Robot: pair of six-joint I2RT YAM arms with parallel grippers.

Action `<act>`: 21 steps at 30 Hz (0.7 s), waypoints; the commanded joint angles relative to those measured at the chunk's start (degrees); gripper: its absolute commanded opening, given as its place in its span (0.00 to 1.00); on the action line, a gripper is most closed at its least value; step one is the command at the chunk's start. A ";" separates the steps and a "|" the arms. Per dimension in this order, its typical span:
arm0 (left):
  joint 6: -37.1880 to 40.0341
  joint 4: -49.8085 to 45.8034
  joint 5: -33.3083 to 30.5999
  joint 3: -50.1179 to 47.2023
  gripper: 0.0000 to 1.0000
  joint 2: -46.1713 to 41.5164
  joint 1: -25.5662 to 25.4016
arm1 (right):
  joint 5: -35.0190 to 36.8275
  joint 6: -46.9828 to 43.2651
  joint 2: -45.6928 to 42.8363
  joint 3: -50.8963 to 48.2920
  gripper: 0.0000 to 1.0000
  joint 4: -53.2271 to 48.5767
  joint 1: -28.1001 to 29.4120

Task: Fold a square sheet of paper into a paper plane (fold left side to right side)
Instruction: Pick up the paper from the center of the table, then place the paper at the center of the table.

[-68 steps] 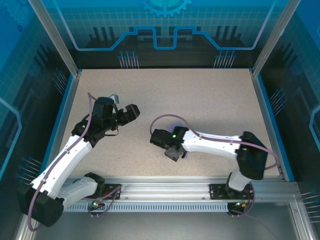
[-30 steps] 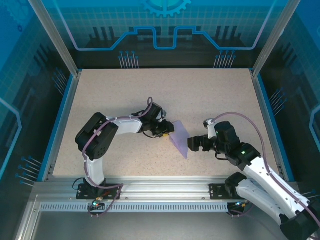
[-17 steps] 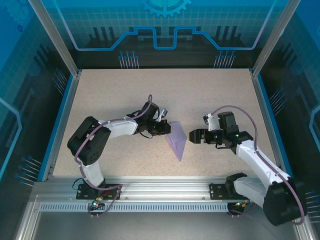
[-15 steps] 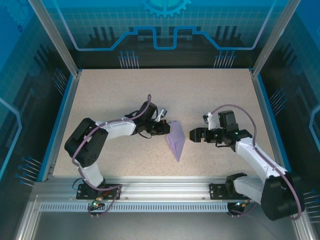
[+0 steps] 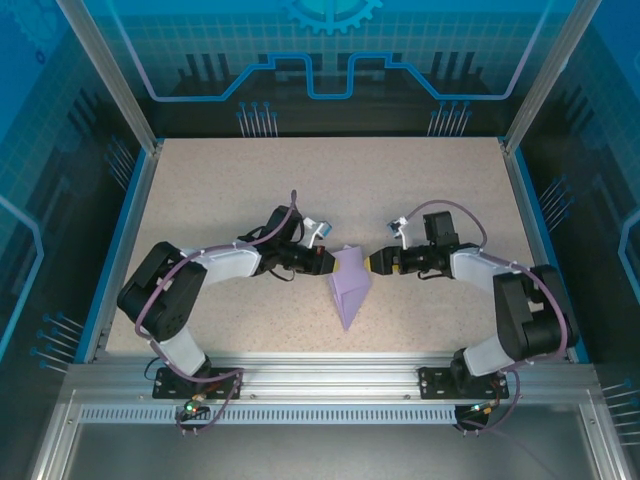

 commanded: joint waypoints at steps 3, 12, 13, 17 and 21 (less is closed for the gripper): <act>2.72 1.97 2.98 -0.98 0.05 -1.61 0.20 | -5.08 -1.28 5.81 2.86 0.75 5.48 0.94; 2.69 2.13 3.61 -0.54 0.05 -0.47 0.20 | -8.24 -1.14 10.05 3.46 0.60 6.82 1.99; 2.69 2.13 3.49 -0.47 0.05 -0.28 0.19 | -8.60 -1.23 9.88 3.40 0.57 6.55 2.02; 2.68 1.78 3.24 -0.11 0.05 0.54 0.15 | -7.81 -2.06 7.99 2.97 0.46 4.46 1.84; 2.74 1.86 3.33 -0.10 0.04 1.15 0.15 | -5.22 -2.76 5.63 2.19 0.37 2.22 1.24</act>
